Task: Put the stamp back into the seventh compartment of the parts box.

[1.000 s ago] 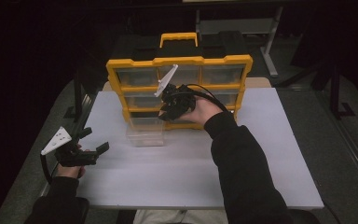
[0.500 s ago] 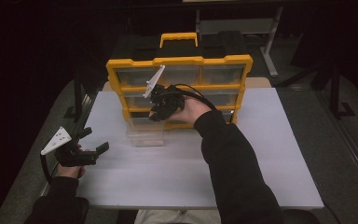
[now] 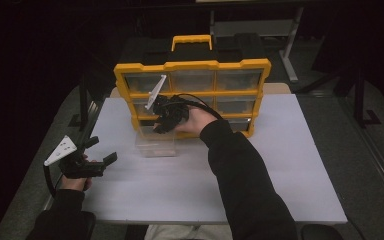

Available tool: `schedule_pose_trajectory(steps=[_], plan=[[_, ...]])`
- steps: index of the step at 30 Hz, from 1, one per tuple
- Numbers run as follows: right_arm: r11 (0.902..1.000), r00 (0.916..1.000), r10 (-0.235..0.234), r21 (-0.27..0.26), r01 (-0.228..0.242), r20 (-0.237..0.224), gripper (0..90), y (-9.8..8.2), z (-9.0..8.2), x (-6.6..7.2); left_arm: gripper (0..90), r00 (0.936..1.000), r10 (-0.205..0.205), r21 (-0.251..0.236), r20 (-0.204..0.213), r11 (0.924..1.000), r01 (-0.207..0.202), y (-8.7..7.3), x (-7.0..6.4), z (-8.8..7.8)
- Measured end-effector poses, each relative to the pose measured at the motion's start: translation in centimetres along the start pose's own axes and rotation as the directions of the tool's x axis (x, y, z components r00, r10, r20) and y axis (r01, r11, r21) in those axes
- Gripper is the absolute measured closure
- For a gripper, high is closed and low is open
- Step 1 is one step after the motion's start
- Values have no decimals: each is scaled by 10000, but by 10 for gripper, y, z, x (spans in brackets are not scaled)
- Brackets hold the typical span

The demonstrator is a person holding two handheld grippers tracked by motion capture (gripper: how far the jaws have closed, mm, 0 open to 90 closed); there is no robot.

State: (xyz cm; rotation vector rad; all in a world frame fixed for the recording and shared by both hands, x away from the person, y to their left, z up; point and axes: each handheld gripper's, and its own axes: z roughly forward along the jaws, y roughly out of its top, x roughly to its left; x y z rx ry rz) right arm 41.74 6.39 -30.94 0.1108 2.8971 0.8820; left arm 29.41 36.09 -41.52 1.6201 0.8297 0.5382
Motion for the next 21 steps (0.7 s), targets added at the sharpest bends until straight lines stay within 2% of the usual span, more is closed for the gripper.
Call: schedule_pose_trajectory(steps=[11, 21], plan=[[10000, 10000, -73, -62, 73, -34, 655, 1, 13, -4, 0, 10000, -2, 7, 41, 10000, 2, 0, 0, 0], [9998, 9996, -153, 108, 155, -224, 655, 1, 28, -7, 0, 10000, 6, 17, 57, 10000, -6, 0, 0, 1]])
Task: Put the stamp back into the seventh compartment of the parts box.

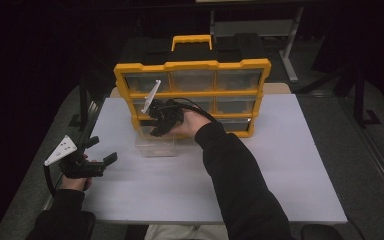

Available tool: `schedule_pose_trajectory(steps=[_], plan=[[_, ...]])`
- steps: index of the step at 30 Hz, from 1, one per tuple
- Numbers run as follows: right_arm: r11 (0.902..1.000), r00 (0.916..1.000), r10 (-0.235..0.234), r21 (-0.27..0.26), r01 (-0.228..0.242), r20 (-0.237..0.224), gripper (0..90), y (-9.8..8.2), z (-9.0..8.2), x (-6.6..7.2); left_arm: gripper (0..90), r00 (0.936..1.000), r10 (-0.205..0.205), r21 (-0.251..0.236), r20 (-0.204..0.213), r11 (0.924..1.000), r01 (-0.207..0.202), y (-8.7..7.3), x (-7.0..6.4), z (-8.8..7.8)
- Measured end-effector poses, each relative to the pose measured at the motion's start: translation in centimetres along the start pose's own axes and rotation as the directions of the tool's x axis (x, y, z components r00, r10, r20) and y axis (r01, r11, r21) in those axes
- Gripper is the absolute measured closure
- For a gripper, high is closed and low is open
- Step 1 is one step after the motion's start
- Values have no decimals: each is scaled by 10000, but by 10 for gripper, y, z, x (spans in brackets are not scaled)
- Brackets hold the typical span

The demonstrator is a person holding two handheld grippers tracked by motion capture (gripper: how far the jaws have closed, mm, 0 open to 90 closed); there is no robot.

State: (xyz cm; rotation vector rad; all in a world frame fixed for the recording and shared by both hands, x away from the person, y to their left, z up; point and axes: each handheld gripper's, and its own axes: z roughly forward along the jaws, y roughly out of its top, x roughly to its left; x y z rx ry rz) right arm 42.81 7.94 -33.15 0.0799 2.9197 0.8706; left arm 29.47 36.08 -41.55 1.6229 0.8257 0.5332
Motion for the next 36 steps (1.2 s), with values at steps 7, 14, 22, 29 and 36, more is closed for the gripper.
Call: schedule_pose_trajectory(steps=[7, 14, 22, 29, 36], plan=[[9997, 9997, 183, 175, -181, -139, 655, 0, 10, -1, 0, 10000, 10, 3, 5, 10000, -10, 0, 0, 0], [9988, 9994, 151, 463, -136, -319, 655, 0, 24, -1, 0, 10000, 9, 6, 20, 10000, -9, 0, 0, 0], [9985, 9987, 216, 507, -193, -466, 653, -1, 32, -2, 0, 10000, -6, 8, 36, 10000, 6, 0, 0, 0], [9994, 9985, 317, 147, -311, -449, 588, -3, 29, -3, 0, 10000, 30, 100, 33, 9999, -30, 0, 0, 1], [9990, 9981, 447, -55, -450, -418, 551, -4, 25, -2, 0, 10000, 40, 91, 48, 10000, -40, 0, 0, 1]])
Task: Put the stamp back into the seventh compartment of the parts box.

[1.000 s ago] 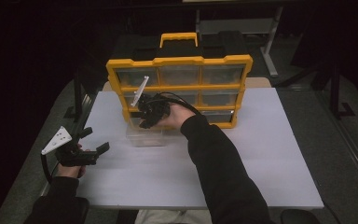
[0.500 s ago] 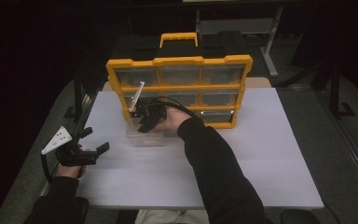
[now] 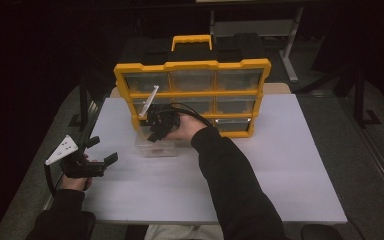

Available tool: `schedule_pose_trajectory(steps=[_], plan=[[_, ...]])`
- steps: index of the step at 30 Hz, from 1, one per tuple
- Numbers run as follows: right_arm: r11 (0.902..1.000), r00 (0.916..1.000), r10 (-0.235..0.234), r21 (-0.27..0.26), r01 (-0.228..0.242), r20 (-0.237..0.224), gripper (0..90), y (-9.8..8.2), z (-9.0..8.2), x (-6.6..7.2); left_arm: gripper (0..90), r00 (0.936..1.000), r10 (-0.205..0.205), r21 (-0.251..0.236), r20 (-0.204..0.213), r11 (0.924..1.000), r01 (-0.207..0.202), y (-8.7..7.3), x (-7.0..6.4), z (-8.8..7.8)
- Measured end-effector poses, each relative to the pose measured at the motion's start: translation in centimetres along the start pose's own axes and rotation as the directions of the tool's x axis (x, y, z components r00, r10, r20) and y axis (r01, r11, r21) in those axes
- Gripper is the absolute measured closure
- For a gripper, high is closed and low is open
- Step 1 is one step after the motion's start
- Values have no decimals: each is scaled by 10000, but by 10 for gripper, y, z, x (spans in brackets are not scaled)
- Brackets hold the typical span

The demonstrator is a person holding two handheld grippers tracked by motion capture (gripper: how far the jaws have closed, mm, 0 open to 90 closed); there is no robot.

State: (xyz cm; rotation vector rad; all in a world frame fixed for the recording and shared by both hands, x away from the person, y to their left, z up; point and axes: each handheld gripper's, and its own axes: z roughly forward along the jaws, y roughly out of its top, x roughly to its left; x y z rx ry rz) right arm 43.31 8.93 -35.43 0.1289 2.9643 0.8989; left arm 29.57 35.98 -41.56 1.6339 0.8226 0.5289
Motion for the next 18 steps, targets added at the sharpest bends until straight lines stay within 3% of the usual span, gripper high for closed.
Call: schedule_pose_trajectory(steps=[4, 7, 18], plan=[[9999, 9997, 104, 104, -107, 219, 490, 0, -3, 4, 0, 10000, 3, -1, -2, 10000, -3, 0, 0, 0], [9992, 9992, 385, -64, -384, 126, 446, -1, -9, 4, 0, 10000, 3, 2, 9, 10000, -3, 0, 0, 0], [9985, 9984, 500, -243, -493, 261, 345, -6, -22, 8, 0, 10000, -27, -1, -16, 10000, 27, 0, 1, 0]])
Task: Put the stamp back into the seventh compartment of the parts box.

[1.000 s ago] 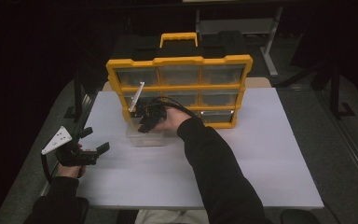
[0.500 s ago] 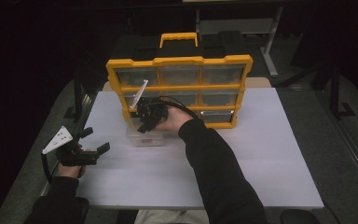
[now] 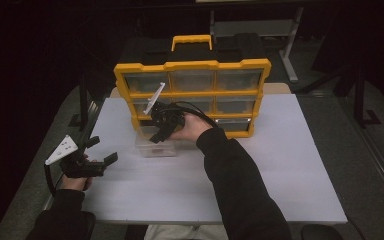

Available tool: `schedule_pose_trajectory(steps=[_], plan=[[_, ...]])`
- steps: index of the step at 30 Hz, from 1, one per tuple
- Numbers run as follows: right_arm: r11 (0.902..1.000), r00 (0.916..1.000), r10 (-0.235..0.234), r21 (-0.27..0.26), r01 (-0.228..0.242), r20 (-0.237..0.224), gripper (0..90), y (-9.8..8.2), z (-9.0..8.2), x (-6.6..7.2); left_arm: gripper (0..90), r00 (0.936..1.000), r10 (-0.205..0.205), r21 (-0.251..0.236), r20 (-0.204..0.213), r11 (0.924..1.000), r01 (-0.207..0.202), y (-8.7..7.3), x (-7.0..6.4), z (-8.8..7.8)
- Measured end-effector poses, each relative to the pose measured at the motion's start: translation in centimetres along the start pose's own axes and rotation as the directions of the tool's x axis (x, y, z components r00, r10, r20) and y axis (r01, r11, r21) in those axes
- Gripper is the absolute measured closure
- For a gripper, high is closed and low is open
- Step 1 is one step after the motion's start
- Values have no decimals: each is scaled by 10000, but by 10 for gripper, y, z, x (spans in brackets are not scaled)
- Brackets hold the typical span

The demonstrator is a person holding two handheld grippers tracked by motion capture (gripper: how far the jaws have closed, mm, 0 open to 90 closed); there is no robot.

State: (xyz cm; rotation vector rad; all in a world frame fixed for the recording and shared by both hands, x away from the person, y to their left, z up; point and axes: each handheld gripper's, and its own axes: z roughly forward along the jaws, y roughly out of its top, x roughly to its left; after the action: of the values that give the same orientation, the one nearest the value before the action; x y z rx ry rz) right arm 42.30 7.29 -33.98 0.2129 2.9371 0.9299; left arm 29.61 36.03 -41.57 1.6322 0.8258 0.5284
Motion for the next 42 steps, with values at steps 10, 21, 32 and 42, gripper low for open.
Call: schedule_pose_trajectory(steps=[10, 21, 32, 42], plan=[[9982, 9984, 565, -188, -565, -10, 140, -9, -19, 4, 0, 10000, -7, 12, -44, 10000, 7, 0, -1, 0], [9946, 9950, 907, -544, -885, 408, 37, -30, -42, 13, 0, 10000, -49, -17, -60, 10000, 49, 0, -1, -1], [9872, 9852, 1339, -1017, -1231, 1070, 0, -57, -66, 18, 0, 10000, -64, 10, -66, 10000, 64, 0, -1, 0], [9809, 9783, 1662, -1220, -1512, 1234, 0, -80, -80, 20, 0, 10000, -52, 79, -80, 10000, 53, -1, -1, 1]])
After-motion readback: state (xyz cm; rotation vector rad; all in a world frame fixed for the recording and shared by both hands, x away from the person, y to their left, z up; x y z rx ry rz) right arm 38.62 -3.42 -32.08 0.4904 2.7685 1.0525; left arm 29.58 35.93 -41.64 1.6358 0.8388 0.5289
